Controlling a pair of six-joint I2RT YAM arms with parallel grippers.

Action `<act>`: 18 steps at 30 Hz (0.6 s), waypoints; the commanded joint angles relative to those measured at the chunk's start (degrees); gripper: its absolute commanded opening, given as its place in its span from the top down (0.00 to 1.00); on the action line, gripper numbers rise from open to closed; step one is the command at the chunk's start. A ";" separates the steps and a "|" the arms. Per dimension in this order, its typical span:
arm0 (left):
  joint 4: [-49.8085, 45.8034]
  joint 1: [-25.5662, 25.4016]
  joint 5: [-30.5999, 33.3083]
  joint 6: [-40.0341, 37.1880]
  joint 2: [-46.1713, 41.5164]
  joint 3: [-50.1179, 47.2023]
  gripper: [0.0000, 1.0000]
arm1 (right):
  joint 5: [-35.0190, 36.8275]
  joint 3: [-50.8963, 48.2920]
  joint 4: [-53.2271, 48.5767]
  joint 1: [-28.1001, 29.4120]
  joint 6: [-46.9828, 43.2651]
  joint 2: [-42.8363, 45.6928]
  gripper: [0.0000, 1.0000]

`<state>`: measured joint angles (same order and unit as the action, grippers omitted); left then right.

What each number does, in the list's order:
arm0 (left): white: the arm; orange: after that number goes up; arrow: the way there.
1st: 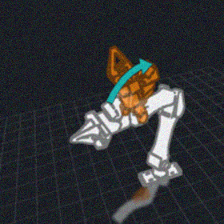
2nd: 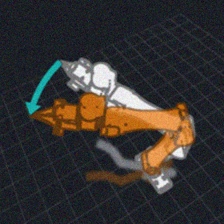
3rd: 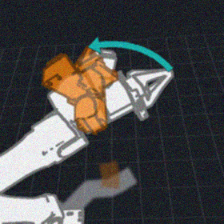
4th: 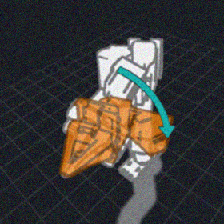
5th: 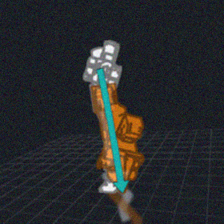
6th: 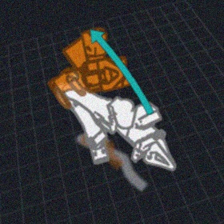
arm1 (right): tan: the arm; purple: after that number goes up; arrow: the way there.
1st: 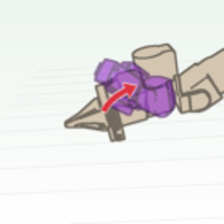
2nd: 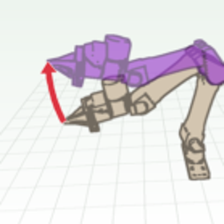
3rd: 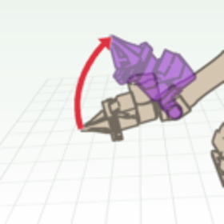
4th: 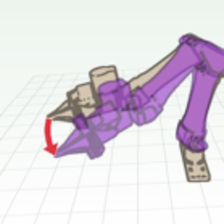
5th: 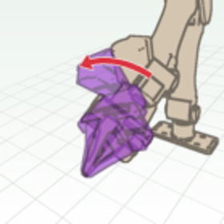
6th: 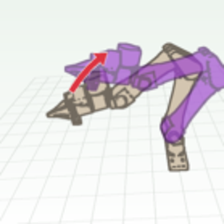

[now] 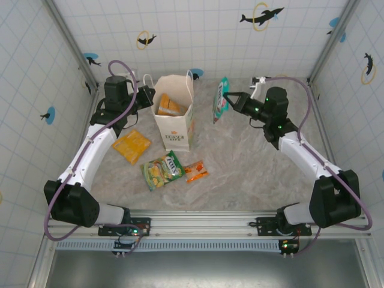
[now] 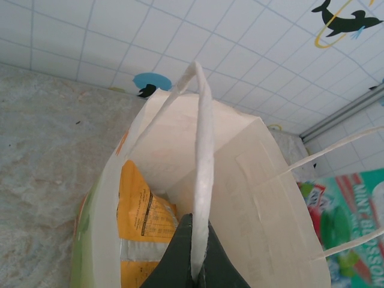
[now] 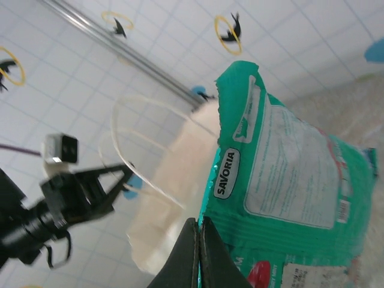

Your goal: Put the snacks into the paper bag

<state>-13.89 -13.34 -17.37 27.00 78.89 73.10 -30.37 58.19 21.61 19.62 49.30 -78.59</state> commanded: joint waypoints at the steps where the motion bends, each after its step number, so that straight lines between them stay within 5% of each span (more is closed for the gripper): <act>1: 1.14 0.42 -0.80 -0.04 -0.32 0.55 1.00 | 5.36 7.57 7.44 1.88 2.09 1.20 1.00; 18: 1.16 0.41 -0.94 -0.14 -0.14 0.74 1.00 | 7.18 43.15 3.56 16.09 1.18 -20.90 1.00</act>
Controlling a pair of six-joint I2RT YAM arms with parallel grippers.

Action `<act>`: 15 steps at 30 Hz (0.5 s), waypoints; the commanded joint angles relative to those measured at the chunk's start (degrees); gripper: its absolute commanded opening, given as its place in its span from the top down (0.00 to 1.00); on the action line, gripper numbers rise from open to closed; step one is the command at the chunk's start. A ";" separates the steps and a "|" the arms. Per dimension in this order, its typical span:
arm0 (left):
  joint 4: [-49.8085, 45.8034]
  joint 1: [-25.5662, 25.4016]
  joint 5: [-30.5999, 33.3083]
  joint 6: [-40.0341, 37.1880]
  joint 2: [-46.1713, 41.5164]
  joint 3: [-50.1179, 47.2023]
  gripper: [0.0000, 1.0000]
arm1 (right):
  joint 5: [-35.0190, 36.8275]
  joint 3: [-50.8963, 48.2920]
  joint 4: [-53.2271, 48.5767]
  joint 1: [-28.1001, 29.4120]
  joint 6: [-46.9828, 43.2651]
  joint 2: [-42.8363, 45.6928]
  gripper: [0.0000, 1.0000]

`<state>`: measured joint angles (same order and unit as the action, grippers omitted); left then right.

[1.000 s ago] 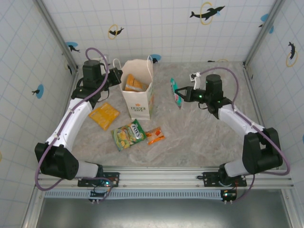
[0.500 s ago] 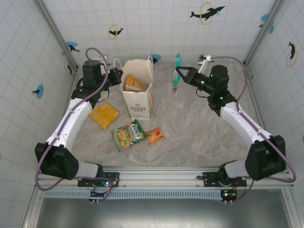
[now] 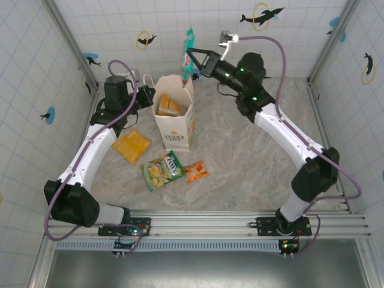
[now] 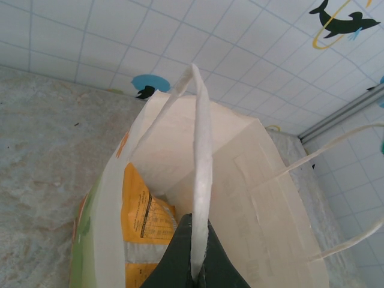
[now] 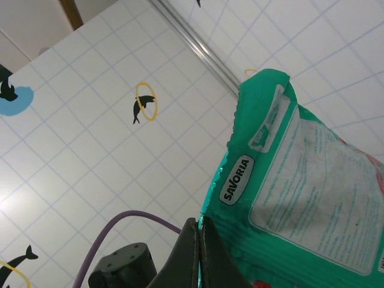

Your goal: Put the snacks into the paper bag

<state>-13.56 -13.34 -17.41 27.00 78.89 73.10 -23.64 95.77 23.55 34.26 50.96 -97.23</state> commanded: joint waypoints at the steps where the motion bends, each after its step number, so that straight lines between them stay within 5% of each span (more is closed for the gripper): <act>1: 0.90 0.38 -0.93 -0.11 -0.14 0.73 1.00 | 0.36 7.32 1.15 1.89 -0.26 -3.73 1.00; 15: 0.40 0.40 -1.19 -0.44 0.21 1.43 1.00 | 1.14 8.99 -1.25 6.08 0.73 -9.25 1.00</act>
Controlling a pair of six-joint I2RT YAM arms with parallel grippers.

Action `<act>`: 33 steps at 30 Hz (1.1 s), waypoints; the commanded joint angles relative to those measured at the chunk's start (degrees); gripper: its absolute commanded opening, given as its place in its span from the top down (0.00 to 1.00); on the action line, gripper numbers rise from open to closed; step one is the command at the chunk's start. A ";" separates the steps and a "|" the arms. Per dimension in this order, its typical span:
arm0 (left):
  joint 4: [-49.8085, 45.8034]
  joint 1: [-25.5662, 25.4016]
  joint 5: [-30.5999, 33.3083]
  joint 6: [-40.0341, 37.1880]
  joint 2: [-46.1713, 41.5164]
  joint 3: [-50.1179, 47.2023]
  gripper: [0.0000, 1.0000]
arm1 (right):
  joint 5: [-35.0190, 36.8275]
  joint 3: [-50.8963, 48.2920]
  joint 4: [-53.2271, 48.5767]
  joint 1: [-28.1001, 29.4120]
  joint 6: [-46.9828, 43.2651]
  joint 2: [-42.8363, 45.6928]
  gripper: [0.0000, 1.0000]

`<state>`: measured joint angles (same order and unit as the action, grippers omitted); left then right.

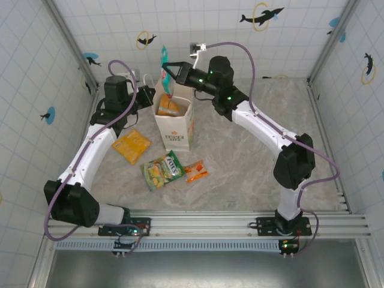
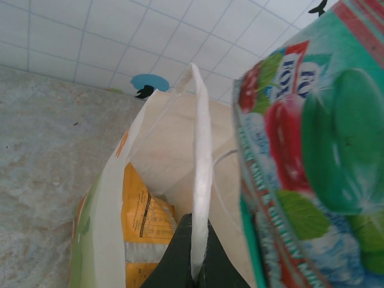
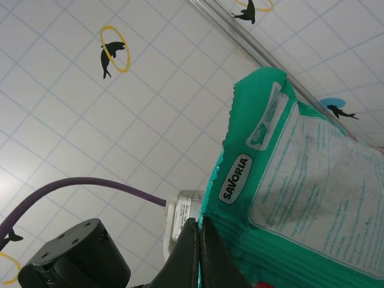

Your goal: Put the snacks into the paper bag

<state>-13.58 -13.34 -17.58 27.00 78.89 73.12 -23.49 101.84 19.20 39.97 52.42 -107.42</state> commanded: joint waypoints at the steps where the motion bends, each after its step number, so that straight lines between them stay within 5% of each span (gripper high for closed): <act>1: 0.40 0.42 -1.00 -0.43 0.29 1.41 1.00 | 0.99 3.15 3.22 0.43 -0.87 1.13 1.00; 17: 0.85 0.34 -1.14 -0.11 0.12 1.20 1.00 | 6.30 5.26 0.18 0.90 -4.61 3.68 1.00; 33: 0.58 0.35 -1.00 -0.23 -0.32 1.24 1.00 | 7.46 -3.30 -2.18 1.49 -2.75 2.78 1.00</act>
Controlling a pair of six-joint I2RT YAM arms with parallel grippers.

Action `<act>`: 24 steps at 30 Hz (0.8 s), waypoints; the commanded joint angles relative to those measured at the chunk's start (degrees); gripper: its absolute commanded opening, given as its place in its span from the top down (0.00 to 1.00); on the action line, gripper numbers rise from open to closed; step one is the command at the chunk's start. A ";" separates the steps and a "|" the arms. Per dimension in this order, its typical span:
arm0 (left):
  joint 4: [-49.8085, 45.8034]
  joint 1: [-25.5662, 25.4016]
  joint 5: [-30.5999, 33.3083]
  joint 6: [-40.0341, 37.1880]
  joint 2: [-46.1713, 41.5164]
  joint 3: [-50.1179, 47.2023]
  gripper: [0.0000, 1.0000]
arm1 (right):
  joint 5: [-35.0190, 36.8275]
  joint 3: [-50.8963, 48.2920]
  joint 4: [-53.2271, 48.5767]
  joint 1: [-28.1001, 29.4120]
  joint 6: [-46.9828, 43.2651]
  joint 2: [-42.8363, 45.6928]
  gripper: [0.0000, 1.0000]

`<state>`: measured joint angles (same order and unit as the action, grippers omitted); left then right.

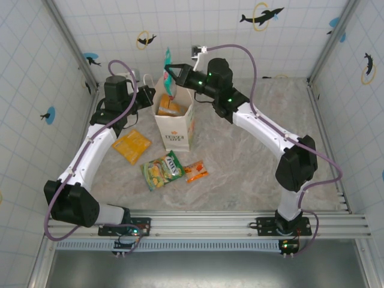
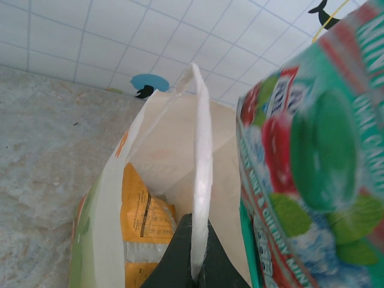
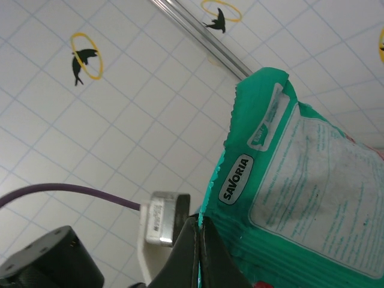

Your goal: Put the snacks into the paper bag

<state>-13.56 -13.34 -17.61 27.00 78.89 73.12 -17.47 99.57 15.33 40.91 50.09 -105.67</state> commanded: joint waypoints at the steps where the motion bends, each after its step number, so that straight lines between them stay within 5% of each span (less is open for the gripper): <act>1: 0.56 0.42 -1.01 -0.20 -0.32 1.28 1.00 | 1.93 -1.64 1.42 0.66 -0.75 1.29 1.00; 24: 0.71 0.42 -0.94 -0.22 -0.32 1.23 1.00 | 6.29 -8.70 0.85 2.25 -1.82 3.36 1.00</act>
<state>-13.56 -13.34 -17.61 27.00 78.89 73.12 -12.32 91.37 13.06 42.76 48.97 -105.56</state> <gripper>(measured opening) 0.042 0.049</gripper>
